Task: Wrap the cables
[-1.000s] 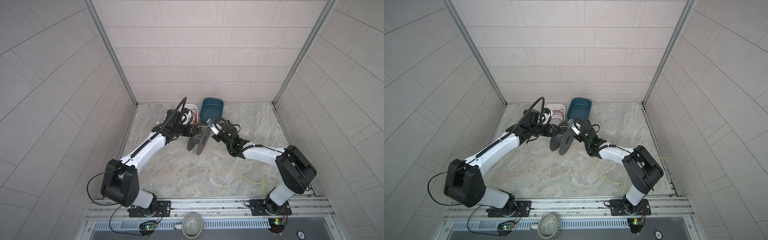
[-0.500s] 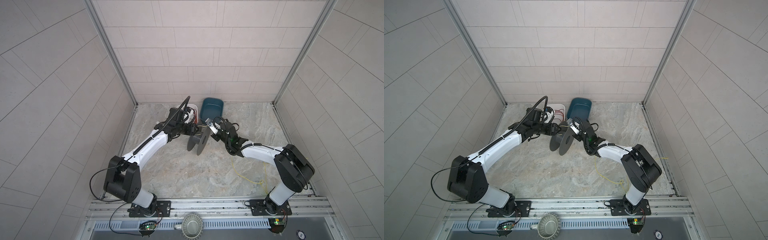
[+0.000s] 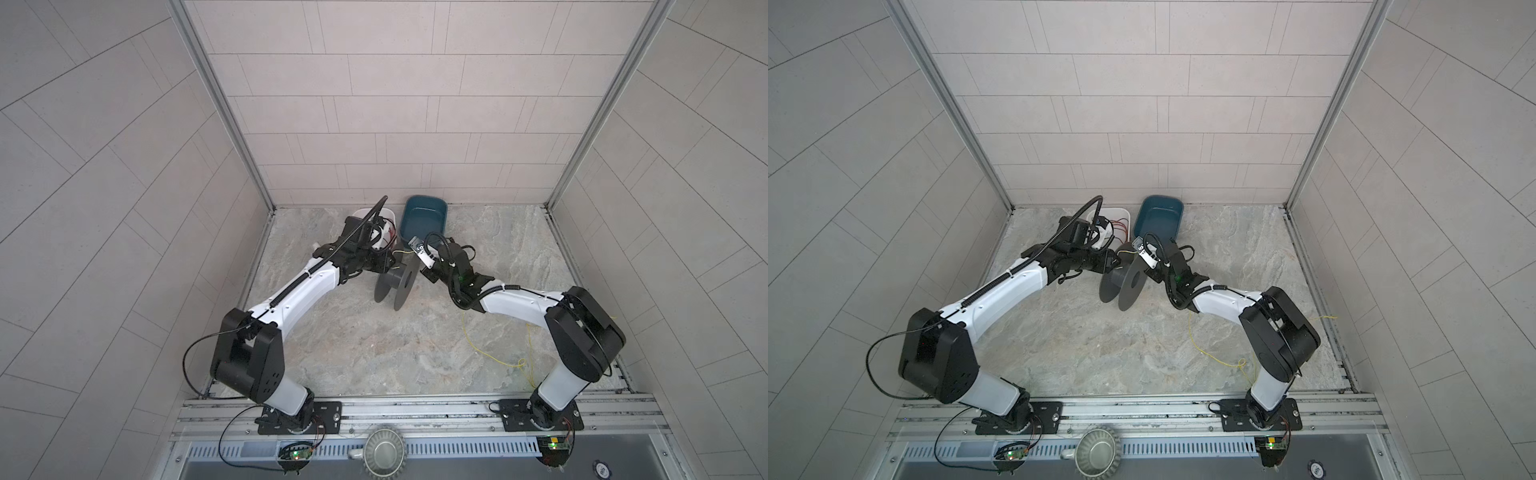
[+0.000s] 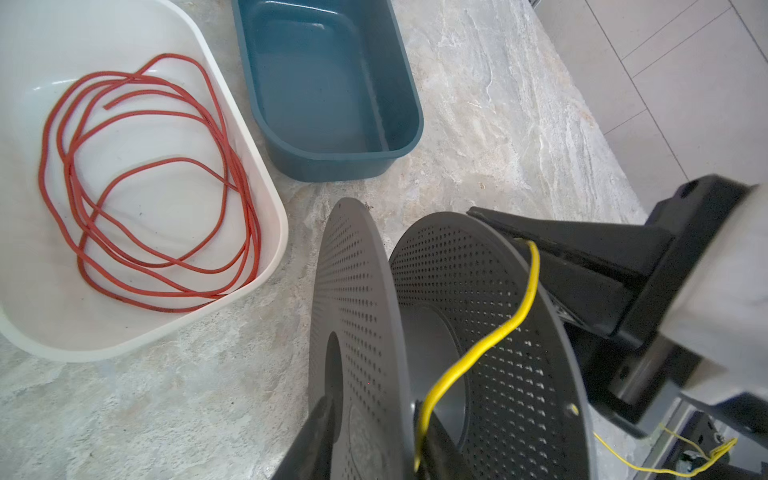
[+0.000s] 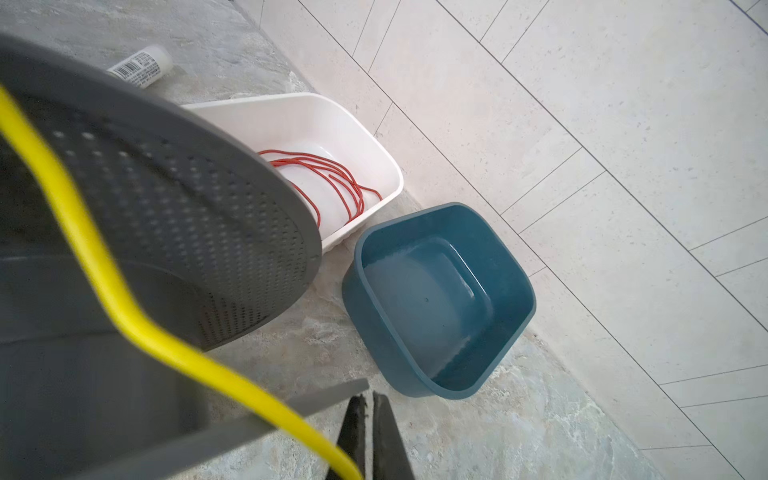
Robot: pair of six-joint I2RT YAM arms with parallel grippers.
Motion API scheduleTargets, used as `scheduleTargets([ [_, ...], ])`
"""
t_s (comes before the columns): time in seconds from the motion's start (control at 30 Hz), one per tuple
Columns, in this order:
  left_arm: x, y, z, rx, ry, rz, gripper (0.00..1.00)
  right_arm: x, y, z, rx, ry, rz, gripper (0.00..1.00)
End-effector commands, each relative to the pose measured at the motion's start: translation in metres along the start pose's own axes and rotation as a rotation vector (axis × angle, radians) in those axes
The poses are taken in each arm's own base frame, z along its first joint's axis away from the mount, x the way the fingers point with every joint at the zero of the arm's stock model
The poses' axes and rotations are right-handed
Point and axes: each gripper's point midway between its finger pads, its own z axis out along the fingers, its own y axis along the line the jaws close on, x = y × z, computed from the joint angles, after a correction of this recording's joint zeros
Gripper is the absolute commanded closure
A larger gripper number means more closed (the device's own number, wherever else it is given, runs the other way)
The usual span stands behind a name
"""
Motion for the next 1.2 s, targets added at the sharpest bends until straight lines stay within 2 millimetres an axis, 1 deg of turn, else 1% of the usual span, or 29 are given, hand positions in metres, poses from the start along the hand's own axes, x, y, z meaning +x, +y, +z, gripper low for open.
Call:
scheduleTargets([
  [0.0,-0.009,-0.001,-0.004,-0.014,-0.015,0.018,0.71,0.000,0.005,0.001,-0.013,0.004,-0.023,1.00],
  [0.13,-0.010,-0.003,-0.004,-0.013,-0.014,0.021,0.83,0.000,0.005,0.001,-0.011,0.002,-0.024,1.00],
  [0.27,-0.010,-0.002,-0.005,-0.023,-0.011,0.025,0.89,0.000,0.006,0.001,-0.012,0.004,-0.025,1.00],
  [0.4,-0.012,-0.002,-0.009,-0.040,-0.011,0.035,0.99,0.000,0.005,0.001,-0.002,0.006,-0.019,1.00],
  [0.47,-0.014,-0.002,-0.012,-0.049,-0.014,0.041,1.00,-0.001,0.002,0.000,0.000,0.013,-0.011,0.98],
  [0.53,-0.018,-0.005,-0.017,-0.047,-0.022,0.048,1.00,-0.006,0.001,-0.004,-0.016,0.022,0.000,0.85],
  [0.6,-0.022,-0.007,-0.024,-0.048,-0.033,0.053,1.00,-0.014,-0.002,-0.007,-0.026,0.025,0.009,0.64],
  [0.67,-0.028,-0.009,-0.031,-0.051,-0.042,0.055,1.00,-0.023,-0.006,-0.013,-0.033,0.029,0.019,0.54],
  [0.7,-0.030,-0.011,-0.035,-0.050,-0.045,0.056,1.00,-0.027,-0.009,-0.016,-0.035,0.034,0.029,0.48],
  [0.77,-0.036,-0.014,-0.042,-0.051,-0.051,0.058,1.00,-0.038,-0.018,-0.025,-0.028,0.025,0.064,0.36],
  [0.8,-0.039,-0.015,-0.047,-0.053,-0.055,0.060,1.00,-0.046,-0.024,-0.032,-0.027,0.006,0.093,0.30],
  [0.87,-0.045,-0.016,-0.055,-0.066,-0.062,0.064,1.00,-0.061,-0.032,-0.047,-0.047,-0.026,0.132,0.20],
  [1.0,-0.059,-0.019,-0.075,-0.092,-0.087,0.066,1.00,-0.088,-0.042,-0.078,-0.121,-0.068,0.204,0.12],
  [1.07,-0.066,-0.020,-0.083,-0.103,-0.094,0.064,1.00,-0.096,-0.048,-0.089,-0.145,-0.059,0.249,0.10],
  [1.17,-0.075,-0.019,-0.094,-0.122,-0.105,0.051,1.00,-0.105,-0.064,-0.106,-0.129,-0.066,0.366,0.11],
])
